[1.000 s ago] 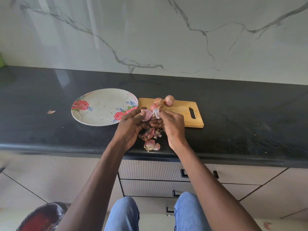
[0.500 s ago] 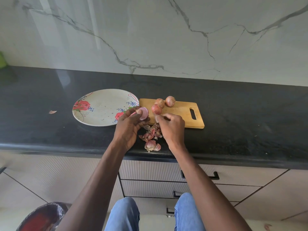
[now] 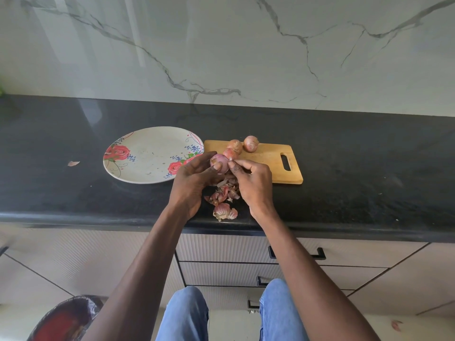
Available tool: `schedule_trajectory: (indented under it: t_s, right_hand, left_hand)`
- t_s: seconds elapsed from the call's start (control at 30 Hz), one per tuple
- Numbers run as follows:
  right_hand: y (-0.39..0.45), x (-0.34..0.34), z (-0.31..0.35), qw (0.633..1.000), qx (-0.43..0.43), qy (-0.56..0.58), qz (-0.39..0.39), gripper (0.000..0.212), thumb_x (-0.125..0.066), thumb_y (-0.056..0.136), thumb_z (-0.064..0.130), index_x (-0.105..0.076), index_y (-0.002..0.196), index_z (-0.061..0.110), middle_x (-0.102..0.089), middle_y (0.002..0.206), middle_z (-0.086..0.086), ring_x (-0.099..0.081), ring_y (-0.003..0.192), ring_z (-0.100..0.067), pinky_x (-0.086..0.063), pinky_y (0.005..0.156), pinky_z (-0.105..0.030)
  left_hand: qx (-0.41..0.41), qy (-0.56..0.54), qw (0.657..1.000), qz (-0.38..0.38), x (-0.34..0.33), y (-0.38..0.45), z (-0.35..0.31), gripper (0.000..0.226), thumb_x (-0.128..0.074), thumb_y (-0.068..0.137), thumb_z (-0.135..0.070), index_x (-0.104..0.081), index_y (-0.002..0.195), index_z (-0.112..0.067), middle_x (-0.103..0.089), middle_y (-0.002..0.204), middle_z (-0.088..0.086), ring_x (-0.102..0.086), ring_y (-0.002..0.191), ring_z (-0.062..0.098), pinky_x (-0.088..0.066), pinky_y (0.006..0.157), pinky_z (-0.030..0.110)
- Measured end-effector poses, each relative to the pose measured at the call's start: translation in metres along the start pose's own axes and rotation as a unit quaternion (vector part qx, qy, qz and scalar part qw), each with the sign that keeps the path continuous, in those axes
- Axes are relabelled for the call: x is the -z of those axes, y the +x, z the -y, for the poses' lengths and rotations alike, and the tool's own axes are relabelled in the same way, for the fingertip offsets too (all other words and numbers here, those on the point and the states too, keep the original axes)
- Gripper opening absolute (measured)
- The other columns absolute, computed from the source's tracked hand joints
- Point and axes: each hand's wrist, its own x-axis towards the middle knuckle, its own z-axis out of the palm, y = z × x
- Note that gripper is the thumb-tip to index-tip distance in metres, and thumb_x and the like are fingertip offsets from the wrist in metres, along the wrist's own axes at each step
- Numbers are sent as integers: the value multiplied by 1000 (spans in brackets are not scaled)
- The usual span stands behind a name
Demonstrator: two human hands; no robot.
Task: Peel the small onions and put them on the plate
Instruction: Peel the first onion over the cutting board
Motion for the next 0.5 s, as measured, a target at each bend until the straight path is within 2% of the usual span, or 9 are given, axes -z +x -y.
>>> schedule_trajectory:
  t_s: [0.1, 0.2, 0.27, 0.37, 0.43, 0.5]
  right_hand:
    - [-2, -2, 3, 997, 41, -63, -31, 19, -65, 97, 14, -76, 110, 4, -77, 102, -5, -70, 91, -11, -58, 81, -25]
    - [-5, -5, 5, 992, 76, -93, -48, 15, -64, 97, 10, -76, 102, 4, -76, 94, -5, -67, 80, -9, -50, 68, -13]
    - [-5, -6, 5, 991, 79, -100, -50, 13, -64, 97, 9, -75, 95, 5, -75, 85, -5, -64, 70, -9, -47, 61, -14]
    - [-6, -8, 5, 990, 76, -105, -53, 16, -66, 95, 12, -71, 81, 5, -68, 70, -4, -52, 53, -7, -38, 51, -19]
    - [-7, -8, 6, 992, 66, -93, -54, 16, -68, 94, 14, -71, 82, 5, -67, 70, -2, -50, 51, -8, -38, 48, -19]
    - [-8, -7, 6, 994, 53, -75, -56, 13, -67, 95, 13, -72, 85, 6, -69, 72, -2, -55, 54, -14, -44, 48, -26]
  left_hand:
    - [-9, 17, 1000, 9, -3, -2, -1, 34, -74, 77, -15, -69, 111, -13, -76, 108, 11, -72, 101, 24, -56, 96, 38]
    - [-9, 23, 1000, 10, -3, -3, -2, 30, -73, 80, -15, -69, 110, -13, -77, 103, 10, -73, 96, 21, -58, 88, 32]
    - [-8, 23, 1000, 8, -3, -3, -1, 25, -71, 85, -12, -69, 110, -12, -77, 101, 10, -73, 93, 19, -59, 83, 29]
    - [-2, 12, 1000, 16, -3, -3, -2, 25, -71, 83, -15, -70, 108, -11, -77, 101, 12, -73, 93, 22, -59, 85, 33]
    - [6, 6, 1000, 26, -3, -4, -2, 25, -71, 83, -16, -72, 106, -11, -75, 102, 15, -72, 92, 25, -59, 85, 36]
    - [8, 3, 1000, 22, -2, -3, -1, 18, -68, 88, -12, -72, 105, -9, -75, 97, 14, -71, 87, 23, -59, 80, 33]
